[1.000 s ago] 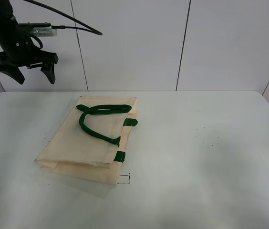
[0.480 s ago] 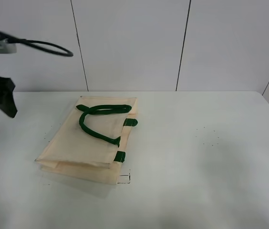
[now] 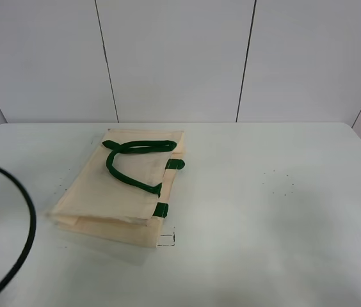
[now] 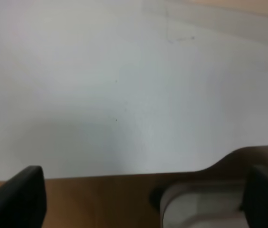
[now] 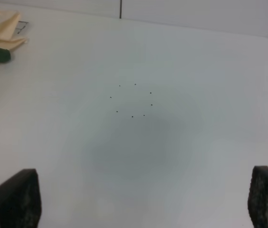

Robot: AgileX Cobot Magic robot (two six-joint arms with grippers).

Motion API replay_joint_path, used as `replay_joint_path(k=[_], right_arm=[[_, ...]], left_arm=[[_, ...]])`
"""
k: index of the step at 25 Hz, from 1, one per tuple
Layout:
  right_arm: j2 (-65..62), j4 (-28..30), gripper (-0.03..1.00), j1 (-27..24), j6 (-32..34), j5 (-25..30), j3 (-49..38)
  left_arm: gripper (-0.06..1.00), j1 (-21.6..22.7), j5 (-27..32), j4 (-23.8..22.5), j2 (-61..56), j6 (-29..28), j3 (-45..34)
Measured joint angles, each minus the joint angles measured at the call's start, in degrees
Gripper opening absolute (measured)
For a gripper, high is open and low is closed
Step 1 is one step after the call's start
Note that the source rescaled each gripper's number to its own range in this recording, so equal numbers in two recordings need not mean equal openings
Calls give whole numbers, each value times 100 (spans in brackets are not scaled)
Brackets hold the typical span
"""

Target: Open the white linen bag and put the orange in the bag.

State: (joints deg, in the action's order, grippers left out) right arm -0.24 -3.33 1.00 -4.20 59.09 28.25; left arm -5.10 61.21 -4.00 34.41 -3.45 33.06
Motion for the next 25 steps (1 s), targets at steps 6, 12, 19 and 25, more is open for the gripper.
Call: replay_joint_path(k=[6,12,19,25], right_arm=[[0,0,100,0,0,0,0],[0,0,100,0,0,0,0],[0,0,100,0,0,0,0],[0,-5,100,0,0,0,0]], left_arm=[[100,0,-53,33,-1642,151,-447],[100,0,-60,142,-2614,260,-456],[100,0,-66,155,-2847,281,-456],[100,212,-66,183,-2847,281,-456]])
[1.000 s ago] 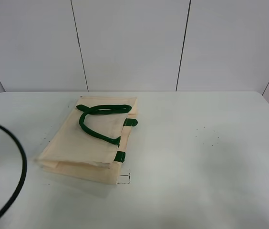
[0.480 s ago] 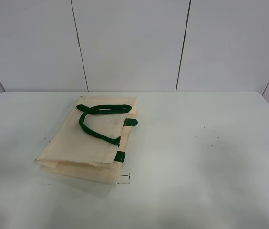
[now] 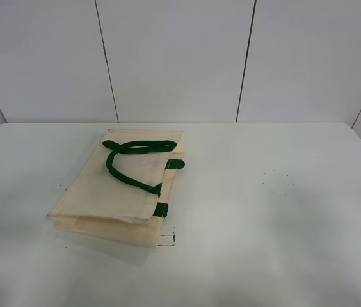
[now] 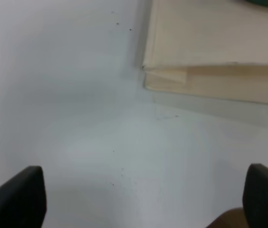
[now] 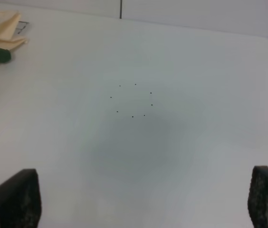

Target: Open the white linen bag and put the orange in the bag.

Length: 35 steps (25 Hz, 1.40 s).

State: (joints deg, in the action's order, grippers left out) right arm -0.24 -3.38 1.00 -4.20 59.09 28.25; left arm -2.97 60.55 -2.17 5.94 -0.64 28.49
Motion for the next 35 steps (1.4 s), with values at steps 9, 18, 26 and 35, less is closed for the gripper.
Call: replay_joint_path(k=[9,18,26,35], right_arm=[[0,-13,100,0,0,0,0],[0,-18,100,0,0,0,0],[0,-53,100,0,0,0,0],[0,-55,100,0,0,0,0]], left_arm=[[100,44,0,72,-8,3,0],[100,44,13,135,-608,14,0],[100,44,9,135,-608,20,0],[100,44,9,105,-608,64,0]])
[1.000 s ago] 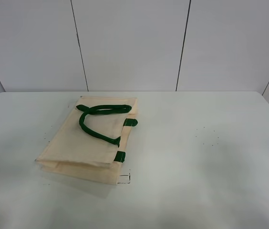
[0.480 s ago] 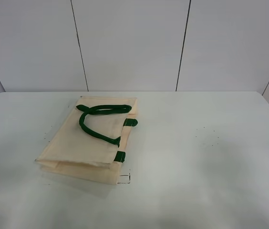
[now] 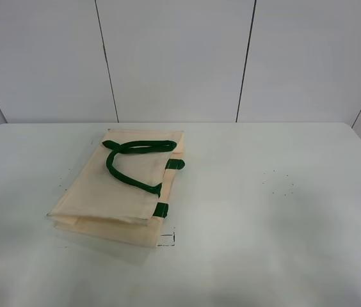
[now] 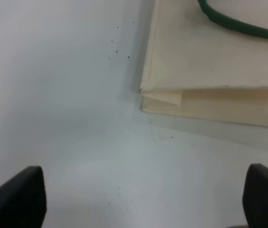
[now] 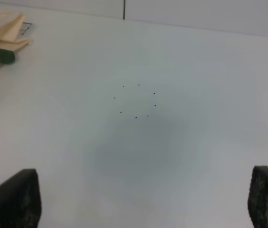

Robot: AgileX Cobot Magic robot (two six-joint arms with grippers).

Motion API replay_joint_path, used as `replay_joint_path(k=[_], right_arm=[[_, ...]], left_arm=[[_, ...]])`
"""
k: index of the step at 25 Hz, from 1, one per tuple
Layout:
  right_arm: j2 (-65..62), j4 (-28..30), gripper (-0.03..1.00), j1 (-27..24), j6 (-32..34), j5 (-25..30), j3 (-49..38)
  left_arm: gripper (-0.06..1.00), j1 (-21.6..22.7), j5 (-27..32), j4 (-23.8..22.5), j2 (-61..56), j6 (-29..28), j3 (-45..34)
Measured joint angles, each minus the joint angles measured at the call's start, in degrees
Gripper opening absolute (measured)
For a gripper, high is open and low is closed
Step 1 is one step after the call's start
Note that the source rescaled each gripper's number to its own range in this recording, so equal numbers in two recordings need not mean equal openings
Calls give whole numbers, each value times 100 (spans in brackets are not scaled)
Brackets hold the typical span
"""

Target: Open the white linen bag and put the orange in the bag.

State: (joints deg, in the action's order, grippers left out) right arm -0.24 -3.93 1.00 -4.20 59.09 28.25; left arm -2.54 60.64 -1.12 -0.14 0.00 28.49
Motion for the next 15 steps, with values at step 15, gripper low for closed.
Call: replay_joint_path(k=[15], right_arm=[[0,-5,100,0,0,0,0]], left_arm=[[100,0,0,0,0,0,0]])
